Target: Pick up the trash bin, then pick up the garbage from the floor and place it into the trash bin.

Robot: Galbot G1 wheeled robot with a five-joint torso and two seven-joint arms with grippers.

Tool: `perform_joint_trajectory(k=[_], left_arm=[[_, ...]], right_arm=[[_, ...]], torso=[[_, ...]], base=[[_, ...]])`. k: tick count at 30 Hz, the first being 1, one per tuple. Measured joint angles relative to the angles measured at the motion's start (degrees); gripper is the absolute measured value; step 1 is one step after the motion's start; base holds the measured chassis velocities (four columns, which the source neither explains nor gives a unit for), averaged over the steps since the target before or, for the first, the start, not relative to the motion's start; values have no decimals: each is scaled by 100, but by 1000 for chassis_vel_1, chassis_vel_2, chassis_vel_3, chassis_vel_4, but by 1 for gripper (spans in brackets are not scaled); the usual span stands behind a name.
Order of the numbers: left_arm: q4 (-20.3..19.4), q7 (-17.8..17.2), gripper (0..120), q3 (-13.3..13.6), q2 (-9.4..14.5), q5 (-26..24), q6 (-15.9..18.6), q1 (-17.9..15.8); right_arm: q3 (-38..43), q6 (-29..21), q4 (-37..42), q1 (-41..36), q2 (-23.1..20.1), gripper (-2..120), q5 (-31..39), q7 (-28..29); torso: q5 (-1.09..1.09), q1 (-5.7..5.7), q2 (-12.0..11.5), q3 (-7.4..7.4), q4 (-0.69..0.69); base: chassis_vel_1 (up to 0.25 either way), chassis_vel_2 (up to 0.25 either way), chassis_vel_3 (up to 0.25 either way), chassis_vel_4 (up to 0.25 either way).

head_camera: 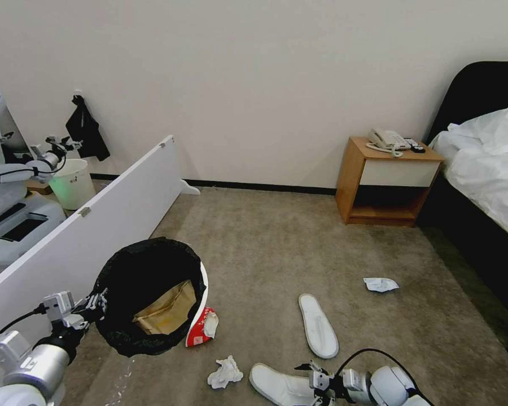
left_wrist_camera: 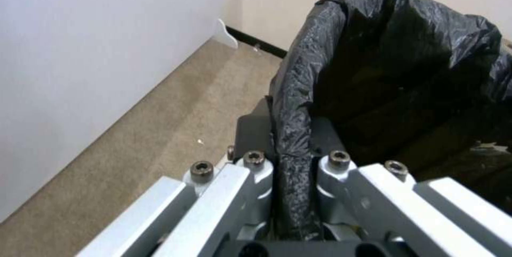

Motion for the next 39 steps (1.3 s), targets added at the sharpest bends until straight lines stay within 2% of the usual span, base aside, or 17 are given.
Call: perform_joint_trajectory(k=[2, 6, 8, 9, 11, 12, 14, 15, 16, 18, 19, 21, 22, 24, 25, 32, 39], left_arm=[[0, 14, 5, 15, -14, 28, -17, 23], [0, 18, 5, 24, -20, 48, -33, 35], [0, 20, 5, 25, -23, 55, -40, 37], [0, 20, 5, 25, -23, 55, -40, 37], [0, 24, 5, 37, -31, 67, -47, 39], [0, 24, 5, 37, -31, 67, -47, 39], [3, 29, 5, 55, -45, 89, -56, 39], [3, 29, 5, 55, -45, 89, -56, 39], [11, 30, 5, 62, -52, 98, -60, 34], [15, 30, 5, 65, -53, 100, -60, 31], [20, 32, 5, 72, -52, 108, -61, 26], [24, 34, 5, 74, -52, 114, -61, 23], [36, 35, 5, 75, -50, 118, -62, 18], [38, 35, 5, 75, -49, 118, -62, 17], [44, 36, 5, 75, -45, 119, -67, 13], [65, 42, 5, 77, -40, 123, -76, 0], [114, 34, 5, 150, -47, 149, -94, -24]], right_arm=[[11, 65, -154, 53, 49, 81, -88, 26], [25, 114, -287, 105, 97, 71, -129, 32], [28, 132, -368, 131, 107, 59, -130, 42], [28, 132, -368, 131, 107, 59, -130, 42], [39, 149, -416, 141, 106, 49, -130, 44], [39, 149, -416, 141, 106, 49, -130, 44], [52, 168, -444, 143, 91, 37, -120, 44], [52, 168, -444, 143, 91, 37, -120, 44], [65, 177, -448, 142, 70, 30, -109, 44], [72, 179, -449, 142, 61, 27, -104, 44], [83, 186, -449, 142, 45, 19, -93, 45], [91, 191, -449, 142, 37, 16, -89, 47], [104, 201, -449, 147, 26, 9, -82, 48], [106, 203, -449, 149, 23, 7, -78, 48], [110, 206, -447, 153, 13, 1, -58, 48], [197, 210, -282, 170, -99, 0, 167, 78], [602, 102, 446, 191, -546, 0, 809, 119]], torso=[[0, 0, 0, 0, 0], [0, 0, 0, 0, 0], [0, 0, 0, 0, 0], [0, 0, 0, 0, 0], [0, 0, 0, 0, 0], [0, 0, 0, 0, 0], [0, 0, 0, 0, 0], [0, 0, 0, 0, 0], [0, 0, 0, 0, 0], [0, 0, 0, 0, 0], [0, 0, 0, 0, 0], [0, 0, 0, 0, 0], [0, 0, 0, 0, 0], [0, 0, 0, 0, 0], [0, 0, 0, 0, 0], [1, 0, 0, 0, 0], [0, 0, 0, 0, 0]], base=[[0, 0, 0, 0], [0, 0, 0, 0], [0, 0, 0, 0], [0, 0, 0, 0], [0, 0, 0, 0], [0, 0, 0, 0], [0, 0, 0, 0], [0, 0, 0, 0], [0, 0, 0, 0], [0, 0, 0, 0], [0, 0, 0, 0], [0, 0, 0, 0], [0, 0, 0, 0], [0, 0, 0, 0], [0, 0, 0, 0], [0, 0, 0, 0], [0, 0, 0, 0]])
